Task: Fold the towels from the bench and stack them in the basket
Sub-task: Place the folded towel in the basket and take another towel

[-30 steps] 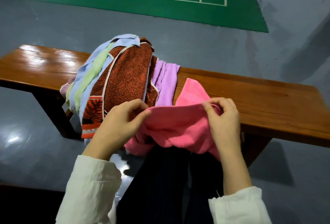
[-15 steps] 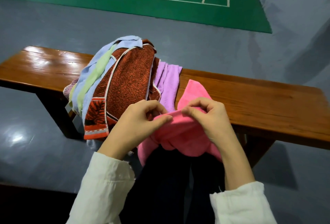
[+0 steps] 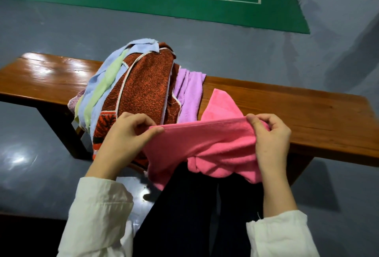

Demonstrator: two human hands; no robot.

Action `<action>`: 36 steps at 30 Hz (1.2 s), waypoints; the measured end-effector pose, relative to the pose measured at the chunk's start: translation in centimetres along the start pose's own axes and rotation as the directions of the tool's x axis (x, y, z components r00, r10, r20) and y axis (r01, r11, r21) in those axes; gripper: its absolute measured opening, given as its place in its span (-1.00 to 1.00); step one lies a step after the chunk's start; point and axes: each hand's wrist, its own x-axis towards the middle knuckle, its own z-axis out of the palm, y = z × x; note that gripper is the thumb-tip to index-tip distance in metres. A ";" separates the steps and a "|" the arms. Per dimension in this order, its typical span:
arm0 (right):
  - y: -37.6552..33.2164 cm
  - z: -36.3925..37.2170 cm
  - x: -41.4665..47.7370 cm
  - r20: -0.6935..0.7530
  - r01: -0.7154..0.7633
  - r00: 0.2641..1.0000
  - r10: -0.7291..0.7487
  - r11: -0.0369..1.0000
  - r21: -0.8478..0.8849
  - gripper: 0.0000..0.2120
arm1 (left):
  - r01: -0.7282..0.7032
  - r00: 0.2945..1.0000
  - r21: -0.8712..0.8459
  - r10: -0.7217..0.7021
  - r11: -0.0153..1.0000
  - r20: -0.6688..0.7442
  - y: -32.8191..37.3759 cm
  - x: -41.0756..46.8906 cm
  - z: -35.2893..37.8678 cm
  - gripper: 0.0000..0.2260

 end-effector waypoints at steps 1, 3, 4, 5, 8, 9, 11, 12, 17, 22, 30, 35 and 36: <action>0.1 0.1 0.0 -0.011 -0.007 1.000 0.007 1.000 0.000 -0.89 | -0.015 1.000 0.020 0.016 1.000 -0.022 -0.4 0.1 0.1 -0.83; 0.3 0.1 0.0 -0.019 -0.019 1.000 0.019 1.000 0.004 -0.89 | -0.007 0.998 -0.044 0.005 0.999 -0.058 -0.7 0.1 0.4 -0.79; 0.3 0.0 0.0 -0.012 -0.020 1.000 0.020 1.000 0.007 -0.89 | 0.026 0.996 -0.142 -0.038 0.990 -0.079 -0.7 0.1 0.5 -0.81; 0.3 0.0 0.0 0.001 -0.018 1.000 0.018 1.000 0.013 -0.89 | 0.061 0.991 -0.237 -0.087 0.970 -0.102 -0.5 0.1 0.9 -0.85; -0.1 0.2 -0.4 0.072 -0.011 0.997 0.006 0.998 0.066 -0.88 | 0.065 0.961 -0.376 -0.159 0.925 -0.226 1.3 0.1 2.5 -0.84; -0.4 0.4 -0.6 0.108 -0.014 0.994 0.004 0.995 0.096 -0.89 | 0.044 0.958 -0.404 -0.152 0.914 -0.241 2.2 0.2 3.1 -0.83; -1.2 1.1 -1.2 0.206 -0.033 0.979 -0.003 0.985 0.170 -0.93 | -0.015 0.977 -0.489 -0.091 0.872 -0.193 4.1 0.1 4.3 -0.90; -1.7 1.4 -1.6 0.265 -0.049 0.964 -0.009 0.977 0.210 -0.92 | -0.041 0.991 -0.530 -0.031 0.847 -0.127 5.2 0.0 4.8 -0.92; -3.6 1.9 -2.7 0.457 -0.160 0.888 -0.048 0.900 0.405 -0.92 | -0.053 0.964 -0.461 0.166 0.886 0.206 8.0 -0.4 6.7 -0.72; -3.5 0.5 -2.1 0.555 -0.039 0.825 -0.111 0.967 0.252 -0.83 | -0.063 0.996 -0.402 0.082 0.914 0.030 6.8 0.2 5.8 -0.92; -2.1 -1.9 -0.6 0.513 -0.001 0.858 -0.032 0.998 0.064 -0.94 | -0.005 0.984 -0.211 -0.033 0.977 -0.175 2.9 0.5 2.9 -0.92; -3.1 -0.4 -1.7 0.524 0.013 0.847 -0.090 0.989 0.150 -0.85 | -0.127 0.992 -0.266 0.117 0.956 -0.051 4.9 0.2 4.0 -0.75; -3.4 0.1 -2.0 0.540 0.013 0.835 -0.107 0.985 0.175 -0.85 | -0.122 0.989 -0.338 0.143 0.933 0.038 5.9 -0.1 4.5 -0.71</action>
